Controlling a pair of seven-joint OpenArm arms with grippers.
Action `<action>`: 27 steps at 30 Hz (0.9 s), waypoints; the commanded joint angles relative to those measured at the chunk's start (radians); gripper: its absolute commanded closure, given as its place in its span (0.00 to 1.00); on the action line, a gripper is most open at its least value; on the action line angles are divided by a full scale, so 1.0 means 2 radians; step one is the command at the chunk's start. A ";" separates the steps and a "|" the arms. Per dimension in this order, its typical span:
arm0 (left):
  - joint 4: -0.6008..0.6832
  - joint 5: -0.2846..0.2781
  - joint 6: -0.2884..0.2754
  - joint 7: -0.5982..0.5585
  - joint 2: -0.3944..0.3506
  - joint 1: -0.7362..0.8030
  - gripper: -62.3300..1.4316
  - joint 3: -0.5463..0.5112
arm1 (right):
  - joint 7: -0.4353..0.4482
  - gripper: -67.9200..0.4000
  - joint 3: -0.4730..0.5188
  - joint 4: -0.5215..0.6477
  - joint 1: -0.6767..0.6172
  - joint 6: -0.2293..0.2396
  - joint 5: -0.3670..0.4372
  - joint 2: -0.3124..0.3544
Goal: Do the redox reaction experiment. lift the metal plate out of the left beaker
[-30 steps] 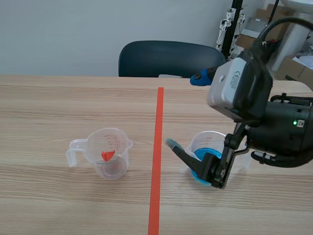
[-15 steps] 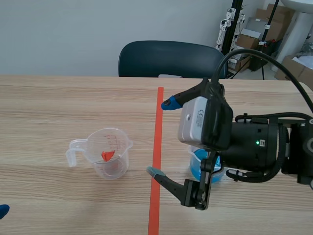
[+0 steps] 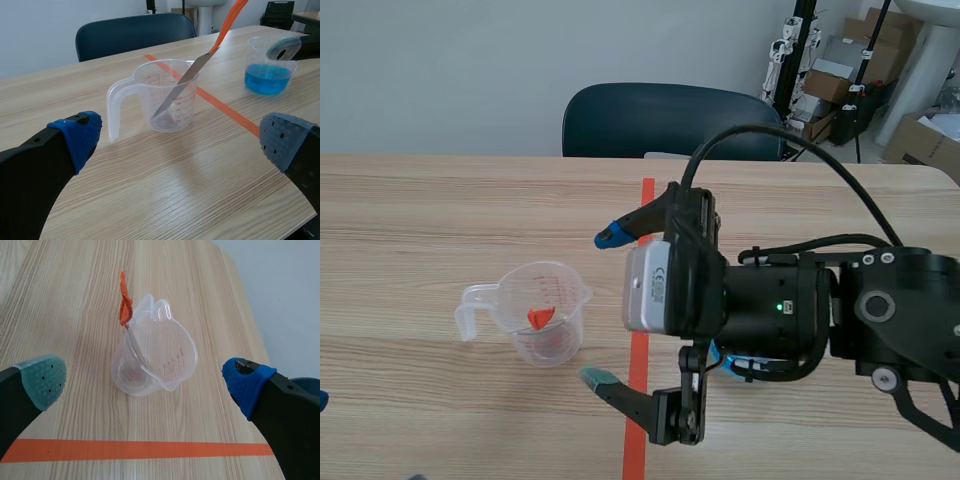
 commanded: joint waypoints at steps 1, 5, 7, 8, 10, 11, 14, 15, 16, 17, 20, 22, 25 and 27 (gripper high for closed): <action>0.008 -0.003 -0.001 -0.006 0.006 0.001 0.00 -0.002 | 0.008 0.00 -0.006 -0.001 0.012 -0.004 -0.004 -0.005; 0.008 -0.003 -0.001 -0.005 0.007 0.001 0.00 -0.002 | 0.013 0.00 -0.026 -0.009 0.023 -0.004 -0.016 -0.017; 0.008 -0.003 -0.001 -0.004 0.007 0.001 0.00 -0.002 | 0.013 0.02 -0.035 -0.010 0.029 -0.004 -0.019 -0.022; 0.008 -0.003 -0.001 -0.004 0.007 0.001 0.00 -0.002 | 0.013 0.02 -0.040 -0.010 0.031 -0.004 -0.021 -0.023; 0.008 -0.003 -0.002 -0.004 0.007 0.001 0.00 -0.002 | 0.012 0.02 -0.046 -0.010 0.033 -0.004 -0.023 -0.026; 0.008 -0.003 -0.002 -0.003 0.007 0.001 0.00 -0.002 | 0.013 0.03 -0.047 -0.010 0.033 -0.004 -0.023 -0.026; 0.008 -0.004 -0.002 -0.002 0.007 0.001 0.00 -0.002 | 0.015 0.11 -0.047 -0.010 0.033 -0.006 -0.023 -0.025; 0.008 -0.008 -0.002 -0.002 0.007 0.001 0.00 -0.002 | 0.015 0.15 -0.047 -0.010 0.034 -0.006 -0.023 -0.025; 0.008 -0.015 -0.002 -0.002 0.007 0.001 0.00 -0.002 | 0.017 0.20 -0.047 -0.010 0.034 -0.006 -0.023 -0.025; 0.008 -0.021 -0.002 -0.002 0.007 0.001 0.00 -0.002 | 0.019 0.23 -0.047 -0.010 0.034 -0.006 -0.025 -0.025; 0.008 -0.026 -0.002 -0.002 0.007 0.001 0.00 -0.002 | 0.025 0.27 -0.047 -0.010 0.036 -0.006 -0.025 -0.026; 0.008 -0.026 -0.002 -0.002 0.007 0.001 0.00 -0.002 | 0.026 0.30 -0.047 -0.010 0.036 -0.006 -0.026 -0.028; 0.008 -0.026 -0.003 -0.002 0.007 0.001 0.00 -0.002 | 0.026 0.34 -0.047 -0.010 0.036 -0.005 -0.027 -0.032; 0.008 -0.026 -0.003 -0.002 0.007 0.001 0.00 -0.002 | 0.026 0.37 -0.047 -0.010 0.036 -0.005 -0.027 -0.035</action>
